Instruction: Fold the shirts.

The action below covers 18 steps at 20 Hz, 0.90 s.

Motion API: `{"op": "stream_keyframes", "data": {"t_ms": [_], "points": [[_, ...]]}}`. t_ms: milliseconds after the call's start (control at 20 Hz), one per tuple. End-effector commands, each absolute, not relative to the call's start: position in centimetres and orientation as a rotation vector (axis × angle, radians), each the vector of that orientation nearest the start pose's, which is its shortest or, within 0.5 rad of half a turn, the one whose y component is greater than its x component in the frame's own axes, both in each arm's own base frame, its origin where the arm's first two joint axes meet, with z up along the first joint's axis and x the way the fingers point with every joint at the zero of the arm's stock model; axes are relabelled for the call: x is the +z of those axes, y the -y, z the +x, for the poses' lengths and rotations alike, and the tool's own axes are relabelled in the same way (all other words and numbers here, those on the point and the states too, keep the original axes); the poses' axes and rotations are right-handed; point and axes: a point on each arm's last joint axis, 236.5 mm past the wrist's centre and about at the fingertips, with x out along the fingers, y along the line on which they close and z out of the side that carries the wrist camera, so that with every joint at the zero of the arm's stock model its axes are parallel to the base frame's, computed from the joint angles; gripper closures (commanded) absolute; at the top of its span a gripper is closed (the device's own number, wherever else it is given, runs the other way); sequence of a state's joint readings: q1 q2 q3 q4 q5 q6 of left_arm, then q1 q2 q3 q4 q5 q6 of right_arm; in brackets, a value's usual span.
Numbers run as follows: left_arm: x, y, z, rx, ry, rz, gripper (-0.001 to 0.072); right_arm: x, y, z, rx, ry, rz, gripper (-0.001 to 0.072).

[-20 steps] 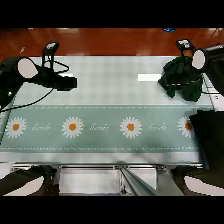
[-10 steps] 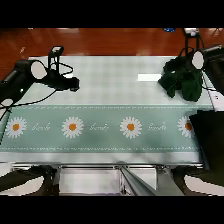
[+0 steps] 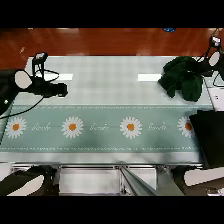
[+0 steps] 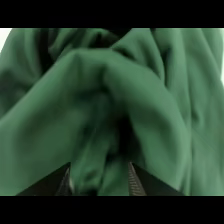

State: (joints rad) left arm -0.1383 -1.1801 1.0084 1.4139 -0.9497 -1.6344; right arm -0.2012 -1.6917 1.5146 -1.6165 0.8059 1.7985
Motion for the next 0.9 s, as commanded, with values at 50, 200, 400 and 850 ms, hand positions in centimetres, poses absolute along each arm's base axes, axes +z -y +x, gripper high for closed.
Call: {"op": "stream_keyframes", "data": {"t_ms": [50, 200, 400, 850], "points": [[0.9, 10.7, 37.2, -0.203, -1.129, -0.176, 0.0198, -5.0, 12.0, 57.0, -0.285, -0.987, 0.365, 0.0299], [0.9, 11.5, 36.9, -0.22, -1.132, -0.165, 0.0198, -7.4, 10.9, 57.6, -0.257, -1.049, 0.361, 0.0299], [0.9, 11.4, 37.0, -0.204, -1.135, -0.188, 0.0198, -10.8, 8.4, 55.8, -0.185, -1.189, 0.278, 0.031], [1.5, 8.3, 36.4, -0.103, -1.166, -0.202, 0.0198, -2.1, 6.6, 54.6, -0.096, -1.136, 0.264, 0.0687]]}}
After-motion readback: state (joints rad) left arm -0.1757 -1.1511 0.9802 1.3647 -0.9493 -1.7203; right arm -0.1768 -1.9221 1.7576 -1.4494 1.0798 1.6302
